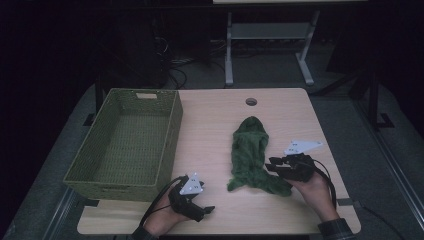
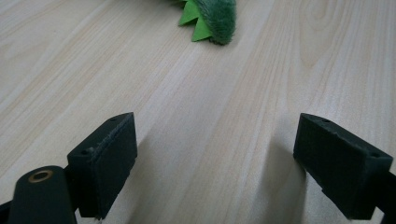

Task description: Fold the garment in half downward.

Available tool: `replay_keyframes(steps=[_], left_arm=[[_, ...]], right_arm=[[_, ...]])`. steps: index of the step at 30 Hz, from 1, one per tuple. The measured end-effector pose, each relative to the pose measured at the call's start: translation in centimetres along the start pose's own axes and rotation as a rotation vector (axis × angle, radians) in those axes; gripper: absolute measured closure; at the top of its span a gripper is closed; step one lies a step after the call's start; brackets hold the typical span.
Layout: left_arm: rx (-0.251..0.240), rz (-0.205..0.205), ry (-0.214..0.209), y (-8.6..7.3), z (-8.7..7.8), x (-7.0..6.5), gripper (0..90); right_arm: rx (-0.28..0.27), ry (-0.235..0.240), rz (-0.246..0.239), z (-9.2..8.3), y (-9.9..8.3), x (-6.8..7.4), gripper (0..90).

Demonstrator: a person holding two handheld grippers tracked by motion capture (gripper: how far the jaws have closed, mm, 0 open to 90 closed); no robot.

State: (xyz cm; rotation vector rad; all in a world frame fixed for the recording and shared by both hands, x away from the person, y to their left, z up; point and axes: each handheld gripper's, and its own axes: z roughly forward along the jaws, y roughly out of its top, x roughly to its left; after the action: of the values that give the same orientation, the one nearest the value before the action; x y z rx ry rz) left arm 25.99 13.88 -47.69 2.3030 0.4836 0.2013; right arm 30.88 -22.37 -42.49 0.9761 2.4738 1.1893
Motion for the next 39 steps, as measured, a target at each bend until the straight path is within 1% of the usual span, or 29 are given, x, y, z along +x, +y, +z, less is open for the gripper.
replay_keyframes(steps=[1, 3, 5, 6, 8, 9, 12, 16, 19, 21, 23, 26, 28, 29, 30, 31, 33, 36, 37, 39], left_arm=[[0.0, -0.002, -0.001, 0.0, 0.0, 0.0, 12.9], [0.0, -0.003, -0.002, 0.0, 0.0, 0.0, 12.9], [0.0, -0.003, -0.002, 0.0, 0.0, 0.0, 12.9], [0.0, -0.003, -0.002, 0.0, 0.0, 0.0, 12.9], [0.0, -0.003, -0.002, 0.0, 0.0, 0.0, 12.9], [0.0, -0.003, -0.002, 0.0, 0.0, 0.0, 12.9], [0.0, -0.003, -0.002, 0.0, 0.0, 0.0, 12.9], [0.0, -0.003, -0.001, 0.0, 0.0, 0.0, 12.9], [0.0, -0.003, -0.001, 0.0, 0.0, 0.0, 12.9], [0.0, -0.003, -0.001, 0.0, 0.0, 0.0, 12.9], [0.0, -0.003, -0.002, 0.0, 0.0, 0.0, 12.9], [-0.001, -0.003, -0.002, 0.0, 0.0, 0.0, 12.9], [-0.001, -0.003, -0.002, 0.0, 0.0, 0.0, 12.9], [-0.001, -0.003, -0.002, 0.0, 0.0, 0.0, 12.9], [-0.001, -0.003, -0.002, 0.0, 0.0, 0.0, 12.9], [0.0, -0.003, -0.001, 0.0, 0.0, 0.0, 12.9], [0.0, -0.003, -0.001, 0.0, 0.0, 0.0, 12.9], [0.0, -0.003, -0.001, 0.0, 0.0, 0.0, 12.9], [0.0, -0.003, -0.001, 0.0, 0.0, 0.0, 12.9], [0.0, -0.003, -0.002, 0.0, 0.0, 0.0, 12.9]], right_arm=[[0.008, 0.001, -0.001, -0.5, -0.6, 0.0, 67.8], [0.005, -0.014, 0.011, -1.2, -1.7, 0.2, 67.8], [0.005, -0.017, 0.02, -2.0, -2.6, 0.2, 67.8], [0.001, -0.013, 0.033, -2.5, -3.1, 0.2, 67.8], [0.0, -0.022, 0.044, -3.4, -4.1, 0.3, 67.7], [0.002, -0.023, 0.057, -3.9, -4.7, 0.4, 67.2], [0.011, -0.033, 0.074, -4.8, -6.2, 0.4, 65.8], [0.021, -0.025, 0.086, -5.5, -7.8, 0.6, 63.9], [0.04, -0.014, 0.093, -5.4, -8.6, 1.2, 61.4], [0.058, -0.015, 0.09, -5.0, -8.8, 1.4, 60.3], [0.063, -0.006, 0.094, -4.6, -8.8, 1.5, 59.5], [0.065, -0.003, 0.083, -4.2, -8.6, 1.7, 59.6], [0.077, -0.006, 0.073, -3.8, -8.5, 1.7, 64.7], [0.081, 0.001, 0.076, -3.6, -8.5, 1.7, 67.7], [0.081, -0.003, 0.072, -3.6, -8.5, 1.7, 72.0], [0.079, 0.005, 0.07, -3.6, -8.5, 1.6, 77.4], [0.069, 0.011, 0.071, -3.8, -8.4, 1.6, 82.7], [0.041, 0.023, 0.077, -4.3, -8.2, 1.6, 83.4], [0.033, 0.025, 0.066, -4.4, -8.0, 1.6, 83.3], [0.015, 0.031, 0.072, -4.6, -7.6, 1.5, 83.0]])
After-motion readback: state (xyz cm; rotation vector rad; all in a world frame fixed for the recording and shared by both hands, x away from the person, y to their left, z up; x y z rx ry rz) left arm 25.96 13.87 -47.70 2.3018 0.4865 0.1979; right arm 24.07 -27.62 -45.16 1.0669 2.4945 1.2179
